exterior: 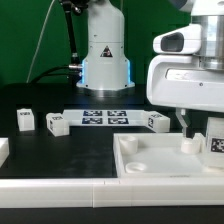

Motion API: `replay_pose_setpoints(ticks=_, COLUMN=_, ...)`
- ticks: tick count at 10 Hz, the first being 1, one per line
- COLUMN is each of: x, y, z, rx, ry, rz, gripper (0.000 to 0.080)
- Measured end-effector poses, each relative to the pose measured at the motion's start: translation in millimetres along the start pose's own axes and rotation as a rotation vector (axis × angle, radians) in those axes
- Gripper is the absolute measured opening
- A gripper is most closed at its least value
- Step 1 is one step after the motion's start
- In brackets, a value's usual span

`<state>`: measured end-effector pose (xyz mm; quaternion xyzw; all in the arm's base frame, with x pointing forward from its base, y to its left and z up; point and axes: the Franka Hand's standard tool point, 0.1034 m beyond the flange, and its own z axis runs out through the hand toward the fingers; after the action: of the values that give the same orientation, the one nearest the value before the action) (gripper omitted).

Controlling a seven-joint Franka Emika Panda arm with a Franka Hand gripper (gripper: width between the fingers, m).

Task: Assemble one leg

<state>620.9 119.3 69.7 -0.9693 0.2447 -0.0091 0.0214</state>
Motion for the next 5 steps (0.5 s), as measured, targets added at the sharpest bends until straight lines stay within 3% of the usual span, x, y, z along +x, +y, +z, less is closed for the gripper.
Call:
replay_pose_setpoints(ticks=4, x=3.4, y=2.1, z=-0.4, rx=-0.005, ry=0.012, rz=-0.286, gripper=0.0649)
replay_pose_setpoints(ticks=5, x=3.4, y=2.0, z=-0.4, rx=-0.005, ry=0.012, rz=-0.280, gripper=0.0557)
